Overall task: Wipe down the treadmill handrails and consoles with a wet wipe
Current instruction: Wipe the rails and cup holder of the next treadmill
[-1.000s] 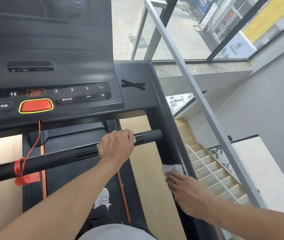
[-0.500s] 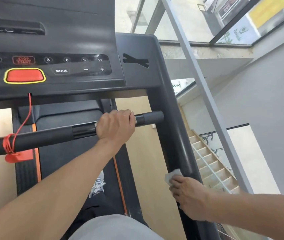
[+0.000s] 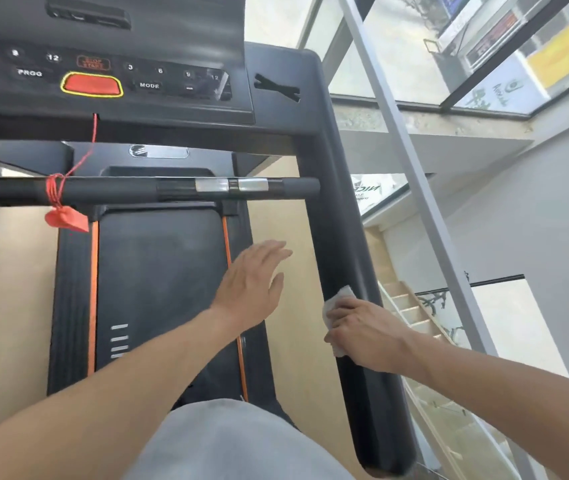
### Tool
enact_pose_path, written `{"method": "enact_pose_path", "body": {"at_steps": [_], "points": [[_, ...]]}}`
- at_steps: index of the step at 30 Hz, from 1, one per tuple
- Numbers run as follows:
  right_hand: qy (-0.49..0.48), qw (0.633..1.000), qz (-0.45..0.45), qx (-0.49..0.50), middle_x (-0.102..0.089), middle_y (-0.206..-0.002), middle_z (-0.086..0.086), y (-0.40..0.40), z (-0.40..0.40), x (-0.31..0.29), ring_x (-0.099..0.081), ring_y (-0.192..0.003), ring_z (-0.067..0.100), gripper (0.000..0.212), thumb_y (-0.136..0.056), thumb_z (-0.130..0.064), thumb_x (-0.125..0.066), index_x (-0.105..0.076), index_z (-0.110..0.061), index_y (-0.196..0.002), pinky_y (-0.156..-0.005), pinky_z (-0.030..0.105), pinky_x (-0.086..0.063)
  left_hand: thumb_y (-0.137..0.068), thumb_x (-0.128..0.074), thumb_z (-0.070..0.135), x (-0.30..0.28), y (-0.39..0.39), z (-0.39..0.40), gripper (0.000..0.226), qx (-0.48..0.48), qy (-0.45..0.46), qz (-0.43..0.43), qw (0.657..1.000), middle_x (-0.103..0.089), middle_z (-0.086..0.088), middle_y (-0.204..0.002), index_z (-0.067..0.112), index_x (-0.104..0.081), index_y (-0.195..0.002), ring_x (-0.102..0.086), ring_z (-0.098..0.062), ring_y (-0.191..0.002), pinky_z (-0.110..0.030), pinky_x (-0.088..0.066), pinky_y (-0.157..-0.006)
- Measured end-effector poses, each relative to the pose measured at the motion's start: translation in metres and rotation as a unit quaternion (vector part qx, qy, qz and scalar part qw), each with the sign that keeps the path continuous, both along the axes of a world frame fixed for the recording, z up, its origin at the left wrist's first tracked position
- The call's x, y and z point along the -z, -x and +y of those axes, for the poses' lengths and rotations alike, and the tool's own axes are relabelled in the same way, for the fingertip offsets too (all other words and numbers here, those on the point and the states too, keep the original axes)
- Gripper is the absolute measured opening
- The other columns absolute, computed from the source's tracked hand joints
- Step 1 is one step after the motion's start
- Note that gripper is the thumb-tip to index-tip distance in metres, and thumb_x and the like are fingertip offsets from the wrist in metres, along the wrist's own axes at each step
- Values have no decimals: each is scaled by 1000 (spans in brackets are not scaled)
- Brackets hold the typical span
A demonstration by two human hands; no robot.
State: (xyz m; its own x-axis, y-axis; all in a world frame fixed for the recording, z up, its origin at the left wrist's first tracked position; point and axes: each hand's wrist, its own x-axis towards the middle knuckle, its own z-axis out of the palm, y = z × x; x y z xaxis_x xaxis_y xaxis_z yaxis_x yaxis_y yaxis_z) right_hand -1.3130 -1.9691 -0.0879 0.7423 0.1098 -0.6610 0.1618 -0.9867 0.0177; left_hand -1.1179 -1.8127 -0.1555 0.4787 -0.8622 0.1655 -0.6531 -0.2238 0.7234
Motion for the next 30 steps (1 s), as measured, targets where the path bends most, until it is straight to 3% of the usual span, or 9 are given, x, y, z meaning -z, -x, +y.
{"method": "enact_pose_path", "body": {"at_steps": [2, 5, 8, 11, 15, 19, 23, 26, 30], "points": [[-23, 995, -75, 66, -71, -126, -1, 15, 11, -4, -52, -134, 18, 42, -86, -17, -63, -69, -24, -127, -122, 31, -17, -95, -59, 14, 4, 46, 17, 46, 48, -32, 38, 998, -48, 2, -152, 20, -54, -140, -43, -17, -141, -44, -36, -117], [35, 972, -176, 155, -37, -162, 9, 46, 31, -4, -25, -154, 26, 68, -86, -18, -71, -50, -17, -150, -125, 46, -22, -97, -56, 18, 3, 99, 30, 58, 88, -68, 69, 991, -36, 9, -160, 27, -40, -152, -32, -10, -147, -38, -29, -122], [65, 929, -272, 244, -11, -169, 15, 84, 59, 9, -4, -158, 31, 68, -98, -16, -53, -25, -3, -159, -123, 50, -23, -99, -52, 17, -7, 135, 39, 67, 91, -82, 91, 988, -27, 13, -164, 30, -25, -159, -23, -4, -150, -33, -22, -125], [56, 894, -303, 326, 3, -171, 14, 122, 93, 24, 6, -158, 29, 69, -104, -13, -40, -4, -5, -162, -125, 47, -19, -100, -49, 15, -19, 164, 47, 67, 73, -94, 122, 985, -24, 16, -164, 31, -24, -159, -19, -2, -150, -30, -19, -125], [13, 826, -335, 453, -13, -169, 18, 155, 126, 26, -12, -157, 29, 62, -107, -17, -38, -13, -2, -161, -126, 41, -21, -100, -48, 13, -22, 197, 58, 66, 75, -112, 148, 980, -25, 17, -164, 31, -24, -159, -19, 0, -150, -28, -18, -125], [-65, 779, -229, 580, -18, -169, 10, 175, 133, 19, -31, -150, 28, 59, -108, -34, -32, -24, -4, -158, -116, 39, -36, -103, -46, 20, -26, 219, 60, 62, 62, -120, 178, 975, -24, 18, -164, 32, -23, -159, -19, 3, -149, -28, -20, -124], [-161, 731, -168, 641, -49, -139, 12, 148, 96, -10, -55, -114, 26, 40, -110, -35, -17, -40, -17, -137, -99, 41, -46, -108, -39, 29, -35, 206, 36, 58, 38, -119, 219, 968, -14, 20, -166, 34, -15, -160, -9, 10, -147, -24, -12, -125], [-245, 676, -204, 664, -47, -126, -1, 105, 69, -18, -47, -104, 12, 50, -110, -44, -27, -23, -20, -154, -91, 31, -36, -109, -35, 35, -38, 183, 15, 57, 36, -129, 227, 965, -10, 21, -166, 36, -11, -160, -8, 7, -149, -24, -10, -124], [-246, 651, -264, 667, -56, -129, 1, 43, 34, -8, -57, -109, 21, 60, -106, -48, -40, -22, -15, -154, -88, 37, -43, -110, -35, 29, -40, 146, -14, 56, 17, -124, 254, 959, -14, 17, -166, 33, -14, -161, -12, 3, -150, -22, -11, -124]]}}
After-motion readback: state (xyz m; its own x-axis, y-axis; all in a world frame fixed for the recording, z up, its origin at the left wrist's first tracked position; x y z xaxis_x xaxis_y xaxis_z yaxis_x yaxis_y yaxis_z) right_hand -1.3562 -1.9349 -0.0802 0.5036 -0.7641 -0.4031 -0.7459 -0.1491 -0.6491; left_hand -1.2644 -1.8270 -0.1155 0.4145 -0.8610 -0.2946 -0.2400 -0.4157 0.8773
